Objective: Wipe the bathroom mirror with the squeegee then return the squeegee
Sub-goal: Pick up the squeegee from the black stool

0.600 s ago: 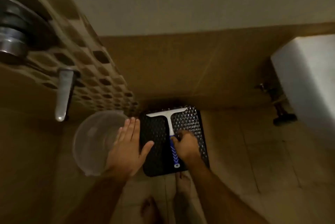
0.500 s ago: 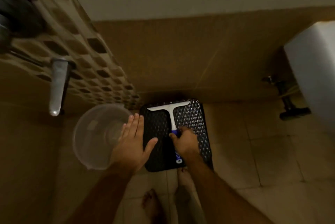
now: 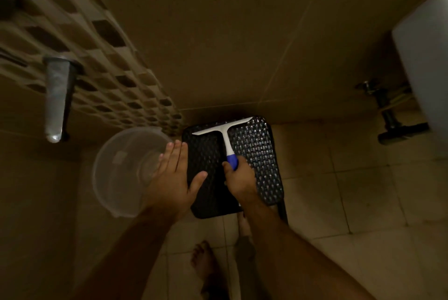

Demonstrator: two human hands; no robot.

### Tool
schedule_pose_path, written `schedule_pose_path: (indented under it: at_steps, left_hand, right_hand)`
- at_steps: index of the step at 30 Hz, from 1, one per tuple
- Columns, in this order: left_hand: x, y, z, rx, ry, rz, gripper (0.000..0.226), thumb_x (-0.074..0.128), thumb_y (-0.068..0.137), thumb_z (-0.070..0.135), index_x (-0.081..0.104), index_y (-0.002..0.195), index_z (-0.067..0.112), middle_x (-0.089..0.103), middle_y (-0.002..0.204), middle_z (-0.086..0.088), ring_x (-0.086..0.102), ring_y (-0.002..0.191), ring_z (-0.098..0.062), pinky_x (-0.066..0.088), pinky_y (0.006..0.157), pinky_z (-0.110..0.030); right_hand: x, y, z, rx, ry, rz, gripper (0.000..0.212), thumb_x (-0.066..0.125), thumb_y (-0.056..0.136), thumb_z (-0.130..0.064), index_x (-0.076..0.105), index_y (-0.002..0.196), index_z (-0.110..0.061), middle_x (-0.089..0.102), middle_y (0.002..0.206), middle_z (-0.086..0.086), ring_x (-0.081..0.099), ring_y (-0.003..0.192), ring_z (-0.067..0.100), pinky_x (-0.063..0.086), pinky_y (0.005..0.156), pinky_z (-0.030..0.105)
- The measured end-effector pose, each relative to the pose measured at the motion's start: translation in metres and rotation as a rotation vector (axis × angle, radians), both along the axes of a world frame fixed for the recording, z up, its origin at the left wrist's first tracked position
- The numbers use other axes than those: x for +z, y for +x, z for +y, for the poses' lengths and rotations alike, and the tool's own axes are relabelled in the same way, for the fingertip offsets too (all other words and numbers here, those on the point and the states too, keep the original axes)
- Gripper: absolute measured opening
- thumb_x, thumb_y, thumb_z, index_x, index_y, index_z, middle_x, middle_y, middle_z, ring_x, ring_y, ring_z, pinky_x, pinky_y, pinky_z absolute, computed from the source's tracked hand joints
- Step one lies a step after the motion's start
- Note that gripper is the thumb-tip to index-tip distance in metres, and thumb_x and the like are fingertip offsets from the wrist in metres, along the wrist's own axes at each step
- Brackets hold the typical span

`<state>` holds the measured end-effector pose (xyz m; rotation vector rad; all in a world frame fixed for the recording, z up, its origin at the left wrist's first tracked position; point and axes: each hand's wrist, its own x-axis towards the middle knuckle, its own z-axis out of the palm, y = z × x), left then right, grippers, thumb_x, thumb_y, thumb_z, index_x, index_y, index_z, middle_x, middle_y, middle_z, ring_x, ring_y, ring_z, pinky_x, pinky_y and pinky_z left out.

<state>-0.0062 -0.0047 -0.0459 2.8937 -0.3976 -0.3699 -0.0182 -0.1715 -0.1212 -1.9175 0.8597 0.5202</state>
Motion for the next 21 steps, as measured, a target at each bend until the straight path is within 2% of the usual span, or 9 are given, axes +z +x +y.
schedule_pose_path:
  at_steps: [2, 5, 6, 8, 13, 19, 21]
  left_hand:
    - [0.015, 0.000, 0.001, -0.002, 0.004, -0.009, 0.086, 0.013, 0.087, 0.067, 0.015, 0.149, 0.007, 0.013, 0.156, -0.009, 0.000, 0.144, -0.017, 0.003, 0.116, -0.035]
    - [0.049, 0.000, 0.002, -0.015, 0.041, -0.031, 0.085, 0.010, 0.089, 0.070, 0.006, 0.150, 0.010, 0.004, 0.158, -0.007, -0.006, 0.144, -0.015, 0.001, 0.117, -0.035]
    - [0.059, 0.001, 0.003, -0.015, 0.043, -0.042, 0.085, 0.010, 0.089, 0.070, 0.005, 0.150, 0.011, 0.003, 0.158, -0.007, -0.007, 0.144, -0.015, 0.001, 0.117, -0.035]
    - [0.089, -0.002, 0.002, -0.017, 0.019, -0.070, 0.085, 0.013, 0.089, 0.069, 0.005, 0.150, 0.011, 0.004, 0.158, -0.007, -0.006, 0.144, -0.015, 0.001, 0.117, -0.034]
    - [0.156, -0.012, 0.002, -0.017, -0.046, -0.174, 0.080, 0.024, 0.092, 0.063, 0.008, 0.150, 0.010, 0.007, 0.157, -0.007, -0.004, 0.144, -0.014, 0.004, 0.117, -0.035]
    - [0.211, -0.018, 0.002, -0.029, -0.103, -0.252, 0.080, 0.018, 0.091, 0.064, 0.010, 0.150, 0.010, 0.009, 0.157, -0.008, -0.002, 0.144, -0.015, 0.008, 0.118, -0.037]
    - [0.230, -0.010, -0.006, -0.044, -0.121, -0.299, 0.080, 0.015, 0.091, 0.064, 0.010, 0.150, 0.010, 0.011, 0.157, -0.008, 0.000, 0.144, -0.016, 0.008, 0.118, -0.038]
  right_hand:
    - [0.021, -0.003, -0.001, -0.029, 0.040, -0.046, 0.026, 0.055, 0.096, -0.039, 0.053, 0.112, -0.019, 0.066, 0.094, 0.010, 0.067, 0.079, 0.026, 0.059, 0.069, 0.039]
    - [0.065, -0.008, -0.007, -0.038, 0.002, -0.159, 0.023, 0.055, 0.095, -0.043, 0.054, 0.104, -0.022, 0.062, 0.087, 0.002, 0.060, 0.073, 0.015, 0.048, 0.063, 0.029]
    - [0.081, -0.007, -0.009, -0.056, 0.022, -0.187, 0.023, 0.055, 0.095, -0.043, 0.055, 0.102, -0.022, 0.062, 0.085, 0.002, 0.060, 0.070, 0.014, 0.047, 0.062, 0.029]
    - [0.119, -0.009, -0.012, -0.101, 0.059, -0.234, 0.023, 0.056, 0.094, -0.043, 0.056, 0.100, -0.020, 0.062, 0.082, 0.002, 0.060, 0.070, 0.016, 0.048, 0.063, 0.031]
    - [0.212, -0.017, -0.020, -0.207, 0.086, -0.354, 0.023, 0.057, 0.094, -0.043, 0.060, 0.099, -0.022, 0.061, 0.083, -0.003, 0.056, 0.070, 0.010, 0.038, 0.055, 0.022]
    - [0.314, -0.041, -0.028, -0.321, 0.130, -0.556, 0.017, 0.058, 0.092, -0.044, 0.061, 0.092, -0.028, 0.062, 0.077, -0.006, 0.054, 0.059, 0.002, 0.040, 0.048, 0.015]
    - [0.344, -0.048, -0.034, -0.345, 0.123, -0.638, 0.017, 0.059, 0.091, -0.045, 0.060, 0.088, -0.028, 0.062, 0.073, -0.005, 0.053, 0.055, 0.004, 0.042, 0.046, 0.016]
